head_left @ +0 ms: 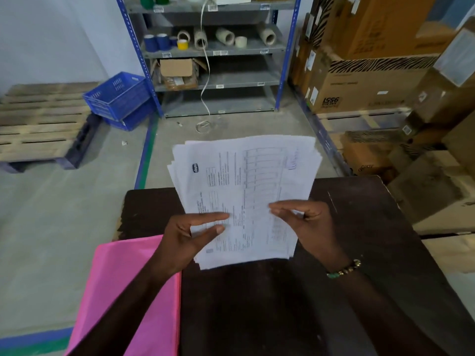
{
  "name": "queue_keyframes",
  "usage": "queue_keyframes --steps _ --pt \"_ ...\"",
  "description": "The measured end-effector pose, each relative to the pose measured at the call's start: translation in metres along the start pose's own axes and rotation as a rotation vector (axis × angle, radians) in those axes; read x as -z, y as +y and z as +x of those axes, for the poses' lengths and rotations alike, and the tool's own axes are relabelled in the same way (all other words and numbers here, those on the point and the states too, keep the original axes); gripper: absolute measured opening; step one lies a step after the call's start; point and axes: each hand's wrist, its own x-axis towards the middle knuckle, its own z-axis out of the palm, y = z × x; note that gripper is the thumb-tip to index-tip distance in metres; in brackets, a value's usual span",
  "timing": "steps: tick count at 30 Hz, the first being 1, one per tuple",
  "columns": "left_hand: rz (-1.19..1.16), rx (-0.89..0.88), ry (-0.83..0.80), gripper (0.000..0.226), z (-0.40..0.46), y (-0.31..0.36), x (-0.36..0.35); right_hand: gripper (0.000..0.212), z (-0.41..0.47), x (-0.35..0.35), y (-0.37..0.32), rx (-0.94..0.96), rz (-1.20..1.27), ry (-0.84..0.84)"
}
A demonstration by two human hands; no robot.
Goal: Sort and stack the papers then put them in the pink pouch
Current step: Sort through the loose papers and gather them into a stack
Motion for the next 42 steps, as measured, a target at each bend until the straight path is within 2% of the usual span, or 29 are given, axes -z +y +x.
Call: queue_keyframes --steps 3,7,10,15,17,21,26,28,29,31,33,37,40,42 --pt "0.124 -0.027 0.004 0.030 0.007 -0.032 -0.005 0.016 -0.006 -0.001 0.035 -0.019 -0.001 0.022" --pt "0.134 -0.030 0.064 0.026 0.005 -0.077 -0.018 0.016 -0.032 -0.014 0.085 -0.092 -0.019 0.078" --pt "0.134 -0.100 0.098 0.026 0.006 -0.078 -0.016 0.015 -0.033 -0.015 0.087 -0.029 -0.028 0.085" --pt "0.160 -0.251 0.050 0.030 0.001 -0.058 -0.008 0.016 -0.035 -0.012 0.066 0.098 0.029 0.069" --pt "0.215 -0.249 -0.016 0.033 0.000 -0.060 -0.002 0.020 -0.035 -0.007 0.067 0.129 -0.055 0.043" --pt "0.369 -0.157 -0.114 0.040 -0.012 -0.073 -0.001 0.026 -0.050 -0.005 0.078 0.066 -0.273 -0.132" --pt "0.200 -0.230 0.031 0.036 -0.015 -0.037 -0.024 0.024 -0.058 -0.011 0.044 0.164 -0.227 0.086" --pt "0.269 -0.265 0.090 0.036 -0.014 -0.043 -0.033 0.026 -0.064 -0.021 0.041 0.287 -0.383 0.055" --pt "0.318 -0.255 0.090 0.037 -0.014 -0.050 -0.034 0.029 -0.067 -0.024 0.049 0.322 -0.467 -0.016" --pt "0.387 -0.162 0.050 0.042 -0.015 -0.069 -0.032 0.034 -0.074 -0.024 0.065 0.211 -0.541 -0.153" --pt "0.422 -0.109 0.019 0.044 -0.018 -0.079 -0.031 0.036 -0.076 -0.021 0.070 0.141 -0.579 -0.190" --pt "0.360 -0.133 0.050 0.043 -0.007 -0.062 -0.030 0.041 -0.061 -0.015 0.053 0.211 -0.569 -0.074" --pt "0.342 -0.058 -0.073 0.053 -0.008 -0.068 -0.021 0.038 -0.058 -0.008 0.066 0.174 -0.478 -0.036" --pt "0.379 -0.013 -0.129 0.057 -0.011 -0.081 -0.020 0.044 -0.062 -0.008 0.081 0.116 -0.463 -0.058"
